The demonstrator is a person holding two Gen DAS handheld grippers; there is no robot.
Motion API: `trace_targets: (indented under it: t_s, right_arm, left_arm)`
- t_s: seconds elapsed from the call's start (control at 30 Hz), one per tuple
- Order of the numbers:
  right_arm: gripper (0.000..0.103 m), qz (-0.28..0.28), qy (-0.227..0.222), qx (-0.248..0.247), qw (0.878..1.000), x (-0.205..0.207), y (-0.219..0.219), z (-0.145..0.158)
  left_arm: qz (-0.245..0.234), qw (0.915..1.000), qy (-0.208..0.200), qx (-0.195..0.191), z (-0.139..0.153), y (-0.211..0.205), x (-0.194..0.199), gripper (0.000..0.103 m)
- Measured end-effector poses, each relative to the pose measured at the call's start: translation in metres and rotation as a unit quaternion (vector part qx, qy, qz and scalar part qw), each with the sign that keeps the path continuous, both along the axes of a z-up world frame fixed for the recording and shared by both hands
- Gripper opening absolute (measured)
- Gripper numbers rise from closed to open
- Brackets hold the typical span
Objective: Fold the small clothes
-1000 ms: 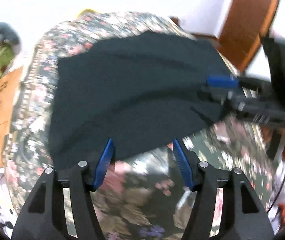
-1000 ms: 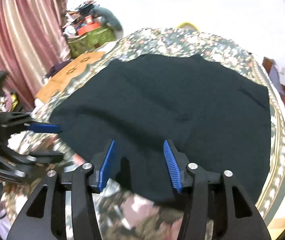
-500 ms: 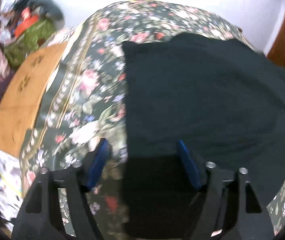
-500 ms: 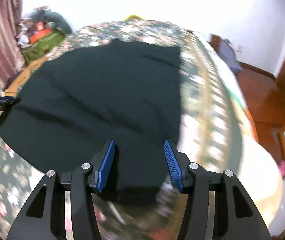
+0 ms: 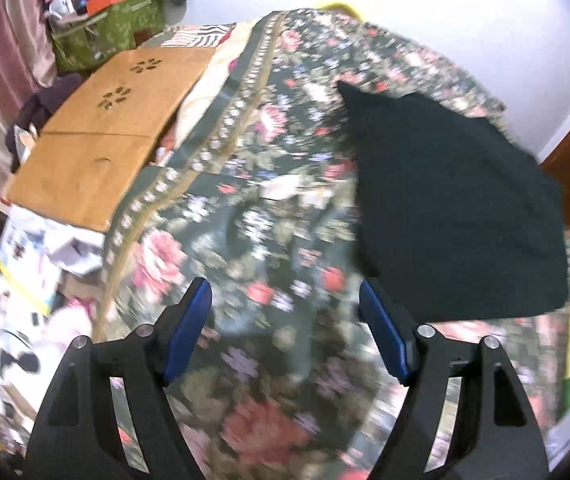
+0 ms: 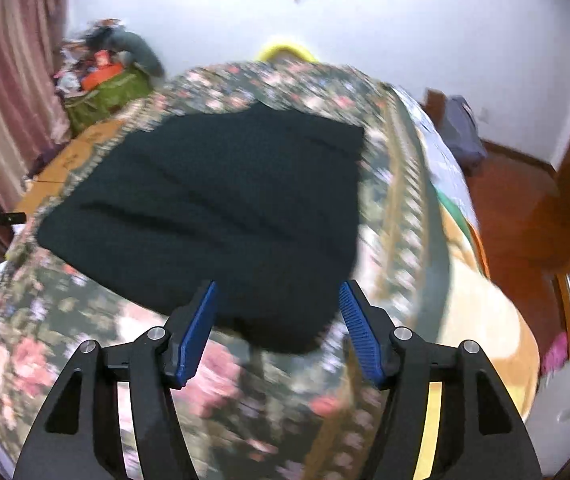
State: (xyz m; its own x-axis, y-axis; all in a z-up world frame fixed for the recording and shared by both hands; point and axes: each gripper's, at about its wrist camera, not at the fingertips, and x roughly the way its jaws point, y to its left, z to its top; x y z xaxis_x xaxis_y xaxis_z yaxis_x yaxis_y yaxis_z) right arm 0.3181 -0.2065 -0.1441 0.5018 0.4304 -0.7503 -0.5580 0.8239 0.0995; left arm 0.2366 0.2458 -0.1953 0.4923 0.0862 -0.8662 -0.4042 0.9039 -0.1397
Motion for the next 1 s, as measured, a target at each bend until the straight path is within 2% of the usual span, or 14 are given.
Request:
trace_targets:
  t_s: [0.03, 0.1, 0.27, 0.4, 0.47, 0.57, 0.73, 0.93, 1.0]
  right_arm:
    - [0.061, 0.009, -0.003, 0.003, 1.000, -0.002, 0.011, 0.004]
    - [0.071, 0.022, -0.011, 0.007, 1.000, -0.003, 0.028, 0.006]
    - [0.073, 0.066, -0.018, 0.001, 0.998, -0.005, 0.075, -0.002]
    - [0.073, 0.085, -0.005, -0.025, 0.996, 0.003, 0.107, -0.026]
    - [0.073, 0.087, 0.003, -0.038, 0.996, 0.009, 0.115, -0.037]
    - [0.073, 0.085, 0.023, -0.045, 0.995, 0.016, 0.119, -0.050]
    - [0.074, 0.085, 0.046, -0.012, 0.995, 0.019, 0.109, -0.054]
    - [0.076, 0.095, 0.050, -0.008, 0.994, 0.018, 0.110, -0.054]
    - [0.076, 0.097, 0.051, -0.005, 0.994, 0.019, 0.111, -0.055]
  left_arm:
    - [-0.002, 0.9999, -0.004, -0.010, 0.002, -0.004, -0.001, 0.076]
    - [-0.011, 0.9993, -0.011, -0.035, 0.004, -0.018, 0.000, 0.078]
    - [-0.038, 0.9920, -0.001, -0.121, -0.014, -0.049, 0.008, 0.078]
    - [-0.048, 0.9747, -0.001, -0.218, -0.036, -0.063, 0.022, 0.078]
    - [-0.041, 0.9717, -0.012, -0.232, -0.037, -0.067, 0.029, 0.078]
    - [-0.026, 0.9593, -0.031, -0.279, -0.045, -0.062, 0.044, 0.079]
    - [0.001, 0.9539, -0.050, -0.296, -0.054, -0.049, 0.073, 0.079]
    - [0.028, 0.9626, -0.073, -0.259, -0.050, -0.045, 0.109, 0.079]
    - [0.039, 0.9667, -0.075, -0.242, -0.049, -0.047, 0.120, 0.074]
